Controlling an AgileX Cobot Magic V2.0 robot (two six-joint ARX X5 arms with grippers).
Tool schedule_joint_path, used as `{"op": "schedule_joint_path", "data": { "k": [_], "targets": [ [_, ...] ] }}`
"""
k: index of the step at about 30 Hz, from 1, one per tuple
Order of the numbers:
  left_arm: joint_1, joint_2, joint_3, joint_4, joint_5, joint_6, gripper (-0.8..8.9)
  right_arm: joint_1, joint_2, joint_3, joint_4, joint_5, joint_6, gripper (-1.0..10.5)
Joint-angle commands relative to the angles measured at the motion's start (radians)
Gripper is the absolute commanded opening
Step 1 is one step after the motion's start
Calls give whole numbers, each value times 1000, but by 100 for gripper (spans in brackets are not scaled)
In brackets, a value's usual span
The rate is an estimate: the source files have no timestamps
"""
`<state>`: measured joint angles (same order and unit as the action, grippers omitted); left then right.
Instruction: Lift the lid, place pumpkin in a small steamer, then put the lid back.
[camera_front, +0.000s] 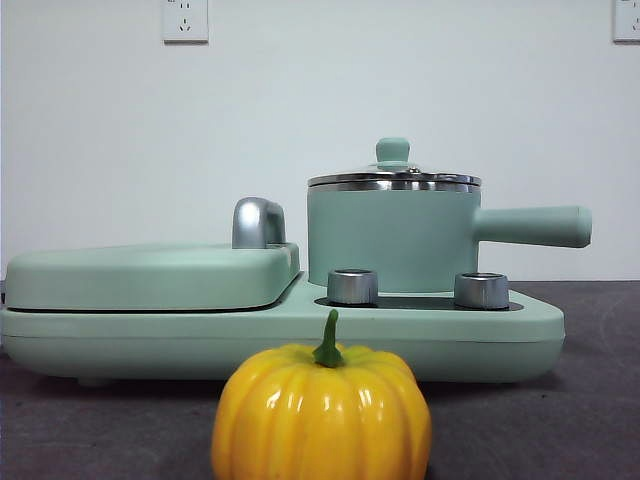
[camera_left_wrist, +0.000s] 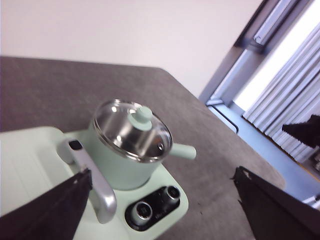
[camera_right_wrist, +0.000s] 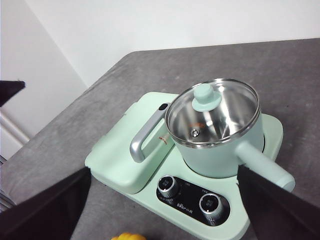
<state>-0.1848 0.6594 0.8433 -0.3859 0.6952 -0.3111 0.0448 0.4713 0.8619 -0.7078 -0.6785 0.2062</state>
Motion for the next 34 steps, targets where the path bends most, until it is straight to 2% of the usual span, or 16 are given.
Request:
{"op": "schedule_joint_path", "data": {
  "k": [1,10,17,22,28,34],
  "targets": [
    [-26,54,47,11,5,12,466,1,4,16,25,-2,-9,467],
    [-120,331,233,-11,-22,101,465,1,4,16,26,-2,-9,467],
    [-239,613,488,-124,-144,257,465,1,4,16,26,-2,-9,467],
    [-328,788,631,-134,-245,341,465,1,4,16,26,-2,-9,467],
    [-411,953,713,-85,-357,401,466,0,4,16,26,-2,-10,467],
    [-461,1065,713,41,-367,402,465,1,4,16,26,-2,-10,467]
  ]
}}
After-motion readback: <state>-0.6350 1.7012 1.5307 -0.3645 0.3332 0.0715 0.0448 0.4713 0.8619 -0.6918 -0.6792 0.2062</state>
